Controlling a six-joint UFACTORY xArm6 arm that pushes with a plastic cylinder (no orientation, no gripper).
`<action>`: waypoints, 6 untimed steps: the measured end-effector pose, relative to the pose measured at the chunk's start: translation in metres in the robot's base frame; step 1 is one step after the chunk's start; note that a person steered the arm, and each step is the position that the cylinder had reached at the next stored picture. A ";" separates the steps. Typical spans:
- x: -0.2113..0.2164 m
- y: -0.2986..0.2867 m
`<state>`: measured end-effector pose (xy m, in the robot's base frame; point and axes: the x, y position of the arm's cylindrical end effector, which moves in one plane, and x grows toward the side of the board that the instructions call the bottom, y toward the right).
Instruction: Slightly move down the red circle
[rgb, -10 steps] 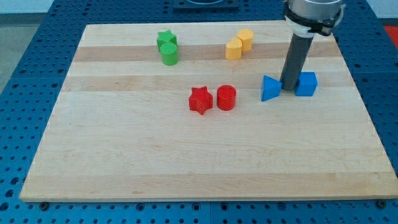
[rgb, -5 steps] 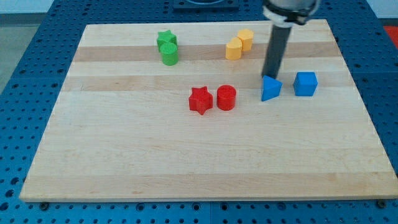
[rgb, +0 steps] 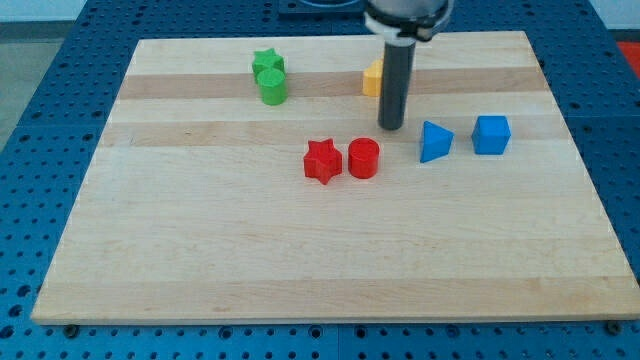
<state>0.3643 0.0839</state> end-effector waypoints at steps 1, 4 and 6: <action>-0.015 0.019; 0.021 -0.012; 0.043 0.013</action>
